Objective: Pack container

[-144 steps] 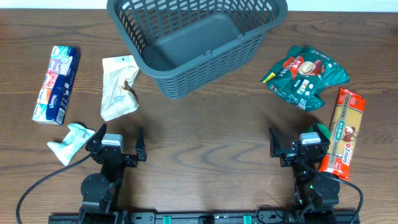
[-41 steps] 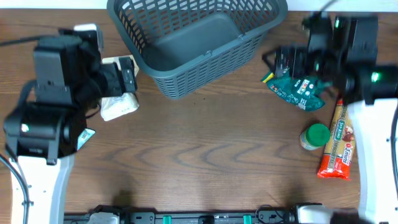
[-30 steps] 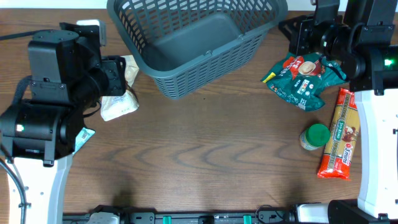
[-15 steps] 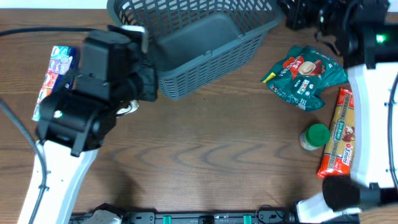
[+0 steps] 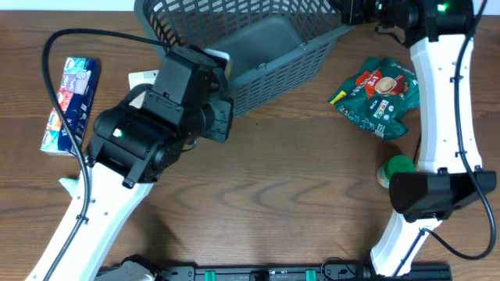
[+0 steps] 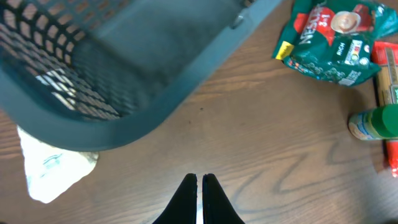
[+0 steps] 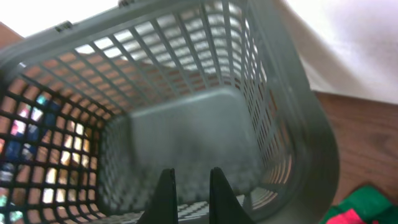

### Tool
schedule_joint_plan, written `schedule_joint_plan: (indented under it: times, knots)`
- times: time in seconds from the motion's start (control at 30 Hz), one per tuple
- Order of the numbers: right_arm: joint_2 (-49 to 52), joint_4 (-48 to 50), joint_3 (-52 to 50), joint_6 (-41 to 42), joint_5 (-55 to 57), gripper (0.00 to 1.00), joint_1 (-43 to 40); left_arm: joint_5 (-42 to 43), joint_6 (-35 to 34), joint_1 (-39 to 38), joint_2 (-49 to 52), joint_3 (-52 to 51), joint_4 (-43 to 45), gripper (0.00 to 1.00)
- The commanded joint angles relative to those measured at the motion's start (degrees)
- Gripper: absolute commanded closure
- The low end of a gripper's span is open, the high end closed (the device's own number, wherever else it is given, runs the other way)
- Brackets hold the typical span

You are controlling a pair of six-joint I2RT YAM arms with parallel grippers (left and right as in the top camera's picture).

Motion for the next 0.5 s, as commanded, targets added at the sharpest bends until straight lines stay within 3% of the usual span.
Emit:
schedule_joint_plan:
  times: [0.0,0.47]
  knots:
    - [1.7,-1.0,1.5,-3.2,1.9,0.99,1.2,-0.2,-1.0,-0.8,1.8,1.5,-0.2,0.94]
    - [3.6,-3.7,1.3,-5.6,5.1,0.99,2.4,1.2,-0.9,-0.9,9.1,1.5,0.0,0.94]
